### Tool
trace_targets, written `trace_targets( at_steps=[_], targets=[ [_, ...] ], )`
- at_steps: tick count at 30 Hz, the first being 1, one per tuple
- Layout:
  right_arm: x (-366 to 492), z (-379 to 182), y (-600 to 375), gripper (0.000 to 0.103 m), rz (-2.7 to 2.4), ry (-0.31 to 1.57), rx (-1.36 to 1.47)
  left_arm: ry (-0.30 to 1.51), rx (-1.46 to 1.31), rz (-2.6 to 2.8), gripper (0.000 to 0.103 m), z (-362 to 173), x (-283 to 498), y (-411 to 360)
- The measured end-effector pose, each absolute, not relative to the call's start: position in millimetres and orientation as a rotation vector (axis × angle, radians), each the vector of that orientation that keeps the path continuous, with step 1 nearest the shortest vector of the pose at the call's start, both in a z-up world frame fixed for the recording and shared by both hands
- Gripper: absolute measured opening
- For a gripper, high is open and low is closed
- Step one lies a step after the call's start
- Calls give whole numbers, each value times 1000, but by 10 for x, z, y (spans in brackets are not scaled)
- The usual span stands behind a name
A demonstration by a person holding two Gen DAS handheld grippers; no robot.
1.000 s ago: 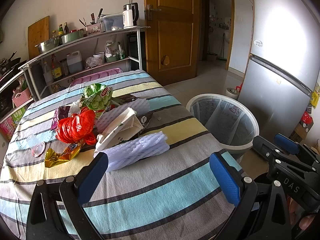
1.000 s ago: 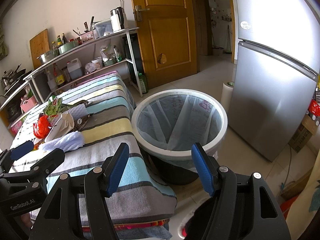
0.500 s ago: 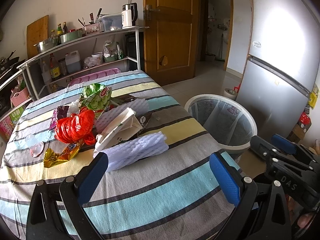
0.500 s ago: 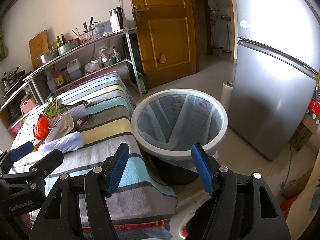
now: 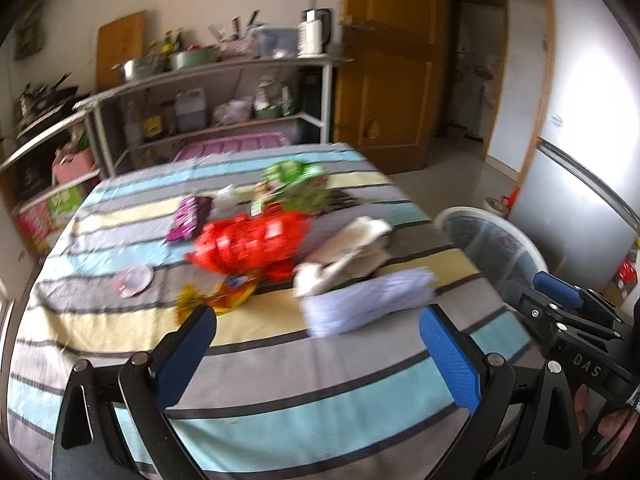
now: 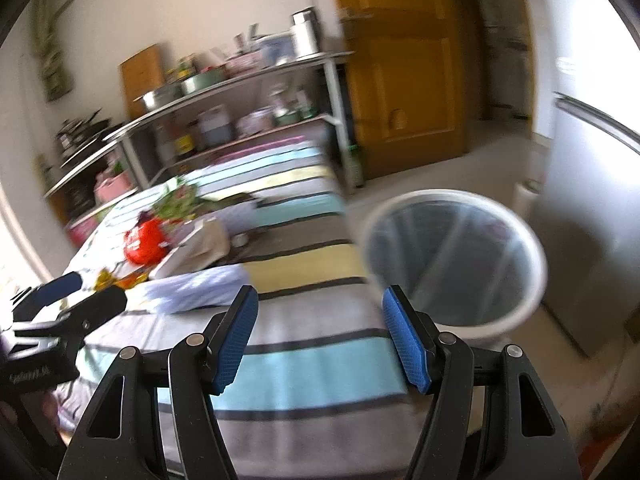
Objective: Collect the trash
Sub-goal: 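Grasp the clear plastic cup with the left tool while the right tool grasps the white foam sleeve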
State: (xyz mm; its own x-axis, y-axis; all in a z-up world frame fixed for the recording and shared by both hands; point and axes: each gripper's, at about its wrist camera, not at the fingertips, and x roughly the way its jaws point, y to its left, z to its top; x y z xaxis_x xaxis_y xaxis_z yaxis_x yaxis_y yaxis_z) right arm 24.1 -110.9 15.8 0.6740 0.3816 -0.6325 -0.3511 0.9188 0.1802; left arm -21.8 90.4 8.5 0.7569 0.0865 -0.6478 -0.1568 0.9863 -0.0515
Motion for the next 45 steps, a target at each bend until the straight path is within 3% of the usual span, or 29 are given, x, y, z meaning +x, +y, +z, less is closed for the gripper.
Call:
trace_targets(
  at_steps=[28,38,42,45],
  targets=[
    [741,-117,49,66,843,824,-212,808,-294,407,102,-347,-1,2538],
    [810,-158,39,66,832,870,-159,806,-324,469,100,-439,195,2798],
    [833,-162,-3,65,830,875,-140,826,-329,462,83,-495,263,2829],
    [820,-154,-4,58,814,868,-144,828,-326,431,70,-494,298,2802]
  ],
)
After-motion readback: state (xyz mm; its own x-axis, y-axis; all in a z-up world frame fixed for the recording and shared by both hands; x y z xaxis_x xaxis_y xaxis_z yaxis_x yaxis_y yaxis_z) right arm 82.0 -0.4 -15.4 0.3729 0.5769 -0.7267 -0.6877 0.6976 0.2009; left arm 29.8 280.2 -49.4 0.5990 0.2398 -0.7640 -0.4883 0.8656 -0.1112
